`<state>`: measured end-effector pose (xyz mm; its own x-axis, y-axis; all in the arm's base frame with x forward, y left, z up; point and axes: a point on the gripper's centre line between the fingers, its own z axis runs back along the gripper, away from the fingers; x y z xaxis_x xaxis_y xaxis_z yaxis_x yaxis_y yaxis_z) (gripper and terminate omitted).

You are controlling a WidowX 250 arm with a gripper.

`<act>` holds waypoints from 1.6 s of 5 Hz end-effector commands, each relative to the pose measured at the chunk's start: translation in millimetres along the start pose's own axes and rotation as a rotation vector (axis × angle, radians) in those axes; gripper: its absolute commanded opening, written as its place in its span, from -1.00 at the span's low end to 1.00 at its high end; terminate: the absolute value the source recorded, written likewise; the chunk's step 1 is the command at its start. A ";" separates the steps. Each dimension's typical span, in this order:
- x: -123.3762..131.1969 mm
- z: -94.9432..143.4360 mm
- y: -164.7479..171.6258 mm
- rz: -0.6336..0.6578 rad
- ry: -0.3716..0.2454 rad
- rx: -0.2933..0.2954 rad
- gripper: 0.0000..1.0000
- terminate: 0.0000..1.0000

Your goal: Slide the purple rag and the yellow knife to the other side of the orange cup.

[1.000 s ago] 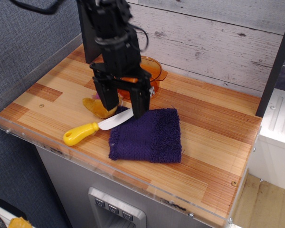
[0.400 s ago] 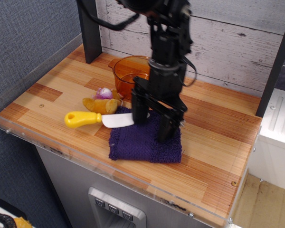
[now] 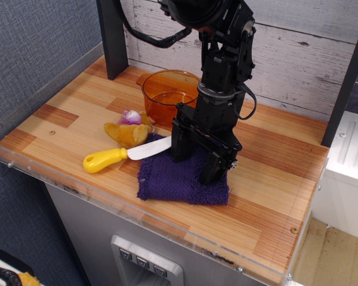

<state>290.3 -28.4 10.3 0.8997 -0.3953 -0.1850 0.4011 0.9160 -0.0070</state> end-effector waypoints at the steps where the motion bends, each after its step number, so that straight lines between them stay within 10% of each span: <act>1: -23.6 -28.6 15.8 0.060 0.022 -0.041 1.00 -1.00; 4: -91.0 -24.5 109.5 0.330 -0.002 -0.037 1.00 -1.00; 8: -124.0 -30.3 151.1 0.412 -0.007 -0.046 1.00 -1.00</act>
<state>253.5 150.3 9.5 0.9890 -0.0203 -0.1466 0.0249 0.9993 0.0293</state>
